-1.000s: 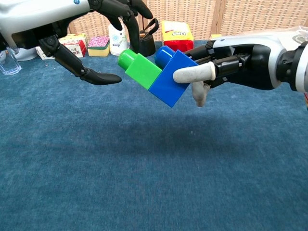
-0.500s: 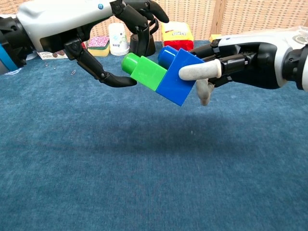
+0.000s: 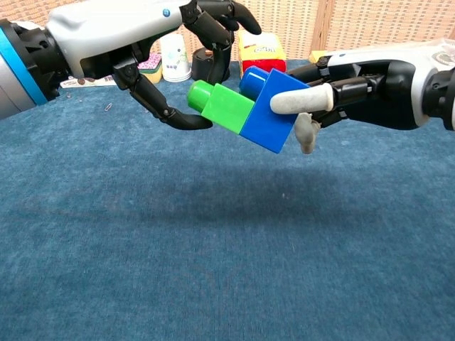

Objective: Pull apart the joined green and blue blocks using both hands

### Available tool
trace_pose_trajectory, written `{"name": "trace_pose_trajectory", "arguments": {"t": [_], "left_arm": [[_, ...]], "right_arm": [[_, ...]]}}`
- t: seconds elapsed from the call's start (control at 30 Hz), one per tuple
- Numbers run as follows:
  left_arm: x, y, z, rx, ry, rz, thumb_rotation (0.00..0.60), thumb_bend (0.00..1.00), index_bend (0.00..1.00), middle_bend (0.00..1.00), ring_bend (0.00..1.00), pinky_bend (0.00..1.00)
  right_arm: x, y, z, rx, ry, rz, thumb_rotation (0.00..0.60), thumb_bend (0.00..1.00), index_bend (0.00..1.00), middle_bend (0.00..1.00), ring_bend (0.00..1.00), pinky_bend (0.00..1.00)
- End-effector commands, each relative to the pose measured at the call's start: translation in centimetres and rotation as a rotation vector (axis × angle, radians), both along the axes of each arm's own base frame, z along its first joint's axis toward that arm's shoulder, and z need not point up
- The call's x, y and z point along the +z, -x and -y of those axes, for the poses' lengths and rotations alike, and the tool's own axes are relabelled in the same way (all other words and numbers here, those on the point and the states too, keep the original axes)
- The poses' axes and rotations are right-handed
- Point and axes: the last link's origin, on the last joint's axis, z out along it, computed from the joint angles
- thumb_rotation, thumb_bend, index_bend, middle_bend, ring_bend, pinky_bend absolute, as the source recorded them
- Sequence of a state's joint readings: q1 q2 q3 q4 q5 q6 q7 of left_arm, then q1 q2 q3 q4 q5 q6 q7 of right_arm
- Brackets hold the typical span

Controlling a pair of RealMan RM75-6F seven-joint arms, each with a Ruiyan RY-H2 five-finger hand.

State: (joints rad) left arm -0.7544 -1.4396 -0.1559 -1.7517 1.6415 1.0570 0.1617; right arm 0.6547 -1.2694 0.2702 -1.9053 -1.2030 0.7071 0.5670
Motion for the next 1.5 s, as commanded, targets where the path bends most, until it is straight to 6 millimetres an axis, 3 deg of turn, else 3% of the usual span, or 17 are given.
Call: {"name": "trace_pose_trajectory", "arguments": {"t": [0.03,0.73,1.1,1.23,1.5], "left_arm": [[0.1,0.0,-0.1,0.001,-0.002,0.006,0.6,0.32,0.68,0.18,0.15,0.25],[3.2,2.1,-0.5,0.035,-0.037,0.034,0.6,0.33,0.69,0.19,0.15,0.25],[6.9,5.5,-0.4,0.079,-0.119,-0.001,0.6,0.33,0.69,0.19,0.15,0.25],[8.4,8.0,-0.1,0.132,-0.155,-0.028,0.6,0.33,0.69,0.19,0.15,0.25],[8.3,11.0,0.4,0.206,-0.141,-0.06,0.6,0.33,0.69,0.19,0.15,0.24]], "right_arm": [[0.1,0.1,0.1,-0.003,0.0,0.0,0.442,0.18,0.59,0.55,0.63,0.52],[0.3,1.1,0.8,-0.017,0.014,-0.035,0.444,0.18,0.59,0.55,0.63,0.52],[0.0,2.5,1.6,0.034,0.086,-0.155,0.443,0.18,0.59,0.55,0.62,0.52],[-1.1,3.2,2.0,0.178,0.221,-0.335,0.442,0.18,0.59,0.55,0.61,0.5],[-3.0,4.2,2.2,0.244,0.367,-0.51,0.444,0.18,0.59,0.54,0.59,0.45]]}}
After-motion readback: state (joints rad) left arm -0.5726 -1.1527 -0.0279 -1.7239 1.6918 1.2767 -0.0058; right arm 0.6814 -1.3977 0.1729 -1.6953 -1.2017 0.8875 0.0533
